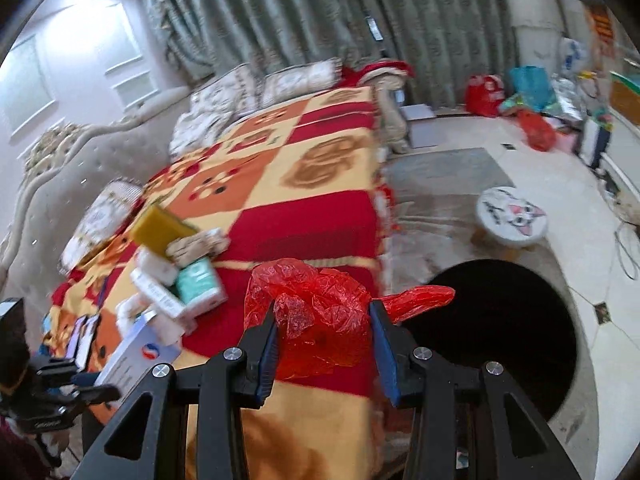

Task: Collect trash
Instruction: 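Grasp the white medicine box with the left gripper while the right carries the red bag toward the bin, then open both grippers over the black bin, dropping the red bag and white box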

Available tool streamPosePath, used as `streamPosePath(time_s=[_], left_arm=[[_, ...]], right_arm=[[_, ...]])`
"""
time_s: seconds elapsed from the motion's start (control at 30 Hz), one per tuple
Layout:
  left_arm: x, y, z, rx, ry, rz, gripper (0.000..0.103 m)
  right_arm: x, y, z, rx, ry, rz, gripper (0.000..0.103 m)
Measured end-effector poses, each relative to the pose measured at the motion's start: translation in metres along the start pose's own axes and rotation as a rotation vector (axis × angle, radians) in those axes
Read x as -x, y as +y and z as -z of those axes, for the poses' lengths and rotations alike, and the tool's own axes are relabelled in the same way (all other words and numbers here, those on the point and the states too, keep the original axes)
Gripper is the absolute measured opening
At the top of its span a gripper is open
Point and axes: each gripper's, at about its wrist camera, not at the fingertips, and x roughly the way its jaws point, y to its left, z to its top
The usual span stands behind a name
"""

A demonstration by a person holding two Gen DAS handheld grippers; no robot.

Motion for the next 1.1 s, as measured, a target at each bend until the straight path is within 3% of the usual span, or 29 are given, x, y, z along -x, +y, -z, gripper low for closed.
streamPosePath(time_s=[0.37,0.57,0.7,0.77,0.87,1.1], left_arm=[[-0.084,-0.081,-0.076,-0.089,0.008,0.148,0.016],[-0.127,-0.098,-0.107,-0.034,0.015,0.195,0.016],[-0.143,-0.104,-0.119,-0.013,0.013,0.249,0.03],[-0.143,-0.105,-0.12,-0.004,0.01,0.248,0.045],[-0.138,-0.102,-0.12,-0.007,0.004,0.221,0.045],[-0.121,-0.084,-0.109,0.016,-0.032,0.079,0.045]], right_arm=[[-0.006,-0.084,0.012,-0.169,0.042,0.139,0.04],[-0.007,-0.112,0.017,-0.235,0.043,0.188,0.046],[-0.008,-0.124,0.018,-0.288,0.048,0.186,0.049],[-0.008,-0.127,0.019,-0.307,0.048,0.174,0.058],[-0.007,-0.128,0.022,-0.314,0.043,0.16,0.06],[-0.014,-0.112,0.024,-0.297,0.059,0.118,0.065]])
